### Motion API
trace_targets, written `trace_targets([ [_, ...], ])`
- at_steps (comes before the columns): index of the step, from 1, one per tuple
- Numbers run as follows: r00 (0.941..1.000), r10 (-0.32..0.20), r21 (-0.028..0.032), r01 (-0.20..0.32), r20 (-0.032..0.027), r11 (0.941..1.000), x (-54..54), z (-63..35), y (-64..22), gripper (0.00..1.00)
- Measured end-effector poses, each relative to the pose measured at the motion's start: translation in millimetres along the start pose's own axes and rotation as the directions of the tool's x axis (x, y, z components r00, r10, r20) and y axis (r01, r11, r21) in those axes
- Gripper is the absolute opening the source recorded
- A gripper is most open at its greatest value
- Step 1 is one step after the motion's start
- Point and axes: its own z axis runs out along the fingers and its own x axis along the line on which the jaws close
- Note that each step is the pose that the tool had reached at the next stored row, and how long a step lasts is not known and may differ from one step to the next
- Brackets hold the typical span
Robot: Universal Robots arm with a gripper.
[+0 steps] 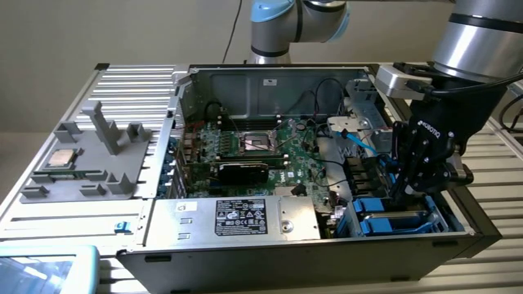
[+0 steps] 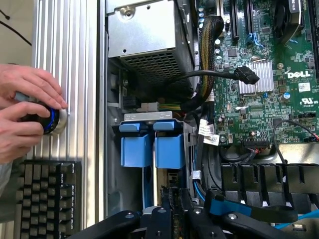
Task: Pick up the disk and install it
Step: 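Insert the first disk wire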
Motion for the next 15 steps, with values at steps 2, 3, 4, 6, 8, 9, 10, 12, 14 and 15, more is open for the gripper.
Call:
trace_targets([
  [2, 1.0, 0.0, 0.0003, 0.0, 0.0002, 1.0, 0.2, -0.5, 0.0, 0.18],
  [3, 1.0, 0.0, 0.0001, 0.0, -0.0001, 1.0, 0.4, -1.4, 0.1, 0.18],
  [4, 1.0, 0.0, -0.0001, 0.0, 0.0, 1.0, 0.7, -2.5, 0.2, 0.25],
  [6, 1.0, 0.0, -0.0001, 0.0, 0.0, 1.0, 1.5, -5.6, 0.6, 0.25],
  [8, 1.0, 0.0, 0.0, 0.0, -0.0001, 1.0, 3.0, -11.5, 0.7, 0.25],
  [9, 1.0, 0.0, -0.0001, 0.0, 0.0, 1.0, 4.0, -15.2, 0.0, 0.25],
  [10, 1.0, 0.0, 0.0, 0.0, 0.0001, 1.0, 5.2, -19.8, -1.3, 0.25],
  [12, 1.0, 0.0, 0.0, 0.0, -0.0003, 1.0, 7.4, -29.0, -3.8, 0.25],
  [14, 1.0, 0.001, 0.0001, -0.001, -0.0018, 1.0, 9.6, -37.4, -4.3, 0.25],
  [15, 1.0, 0.001, 0.0, -0.001, -0.0026, 1.0, 10.7, -41.7, -3.9, 0.25],
])
